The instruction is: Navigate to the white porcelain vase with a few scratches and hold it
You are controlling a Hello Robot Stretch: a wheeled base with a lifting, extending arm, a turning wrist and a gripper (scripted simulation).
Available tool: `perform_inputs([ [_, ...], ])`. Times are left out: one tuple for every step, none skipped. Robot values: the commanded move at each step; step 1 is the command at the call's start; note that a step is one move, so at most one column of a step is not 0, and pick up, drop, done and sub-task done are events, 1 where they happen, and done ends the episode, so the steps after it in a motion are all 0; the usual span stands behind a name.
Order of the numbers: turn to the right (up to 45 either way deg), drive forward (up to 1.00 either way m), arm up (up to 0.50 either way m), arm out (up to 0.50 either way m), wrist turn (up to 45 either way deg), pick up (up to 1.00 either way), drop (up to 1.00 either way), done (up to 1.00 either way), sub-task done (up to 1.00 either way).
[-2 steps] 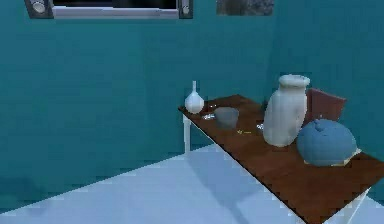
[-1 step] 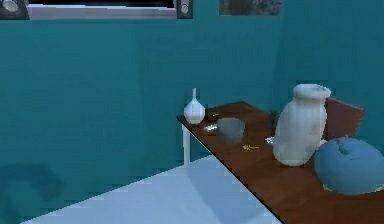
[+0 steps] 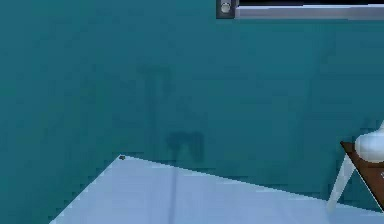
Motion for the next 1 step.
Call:
perform_inputs([
  [-12.0,0.0,0.0,0.0,0.0,0.0,0.0,0.0,0.0],
])
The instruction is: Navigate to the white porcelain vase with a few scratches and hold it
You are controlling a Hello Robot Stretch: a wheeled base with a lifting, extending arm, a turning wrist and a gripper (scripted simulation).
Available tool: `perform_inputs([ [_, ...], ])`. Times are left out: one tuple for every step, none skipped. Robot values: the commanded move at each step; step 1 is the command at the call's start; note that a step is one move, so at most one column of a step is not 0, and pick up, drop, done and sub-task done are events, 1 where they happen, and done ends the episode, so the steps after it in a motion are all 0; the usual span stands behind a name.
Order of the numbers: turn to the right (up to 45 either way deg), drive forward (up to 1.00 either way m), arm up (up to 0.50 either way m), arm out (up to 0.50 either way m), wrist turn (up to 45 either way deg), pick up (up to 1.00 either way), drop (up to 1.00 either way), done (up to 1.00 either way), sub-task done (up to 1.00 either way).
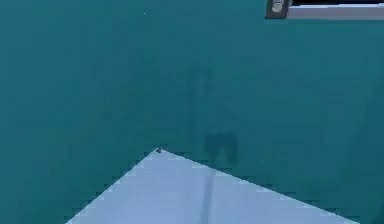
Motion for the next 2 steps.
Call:
perform_inputs([
  [45.0,0.0,0.0,0.0,0.0,0.0,0.0,0.0,0.0],
  [0.0,0.9,0.0,0.0,0.0,0.0,0.0,0.0,0.0],
])
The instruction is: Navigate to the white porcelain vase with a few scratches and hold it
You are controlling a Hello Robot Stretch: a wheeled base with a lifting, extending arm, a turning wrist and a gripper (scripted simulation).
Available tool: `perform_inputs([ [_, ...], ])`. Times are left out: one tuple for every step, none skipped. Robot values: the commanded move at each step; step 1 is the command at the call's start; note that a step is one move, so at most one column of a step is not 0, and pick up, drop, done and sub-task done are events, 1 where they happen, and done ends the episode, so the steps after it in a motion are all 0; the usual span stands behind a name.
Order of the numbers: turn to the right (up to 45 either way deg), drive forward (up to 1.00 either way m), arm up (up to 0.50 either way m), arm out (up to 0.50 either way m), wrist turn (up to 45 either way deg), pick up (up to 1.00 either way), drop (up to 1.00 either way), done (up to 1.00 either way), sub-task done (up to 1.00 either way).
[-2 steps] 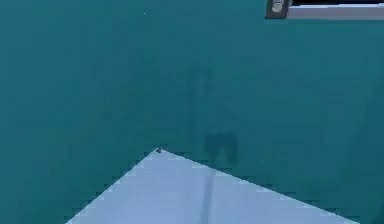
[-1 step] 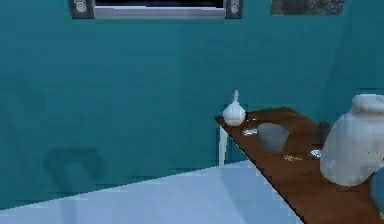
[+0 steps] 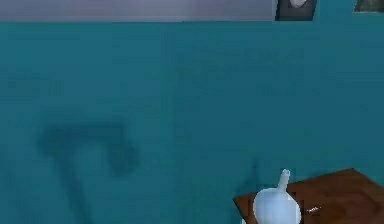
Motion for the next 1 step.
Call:
perform_inputs([
  [36.0,0.0,0.0,0.0,0.0,0.0,0.0,0.0,0.0],
])
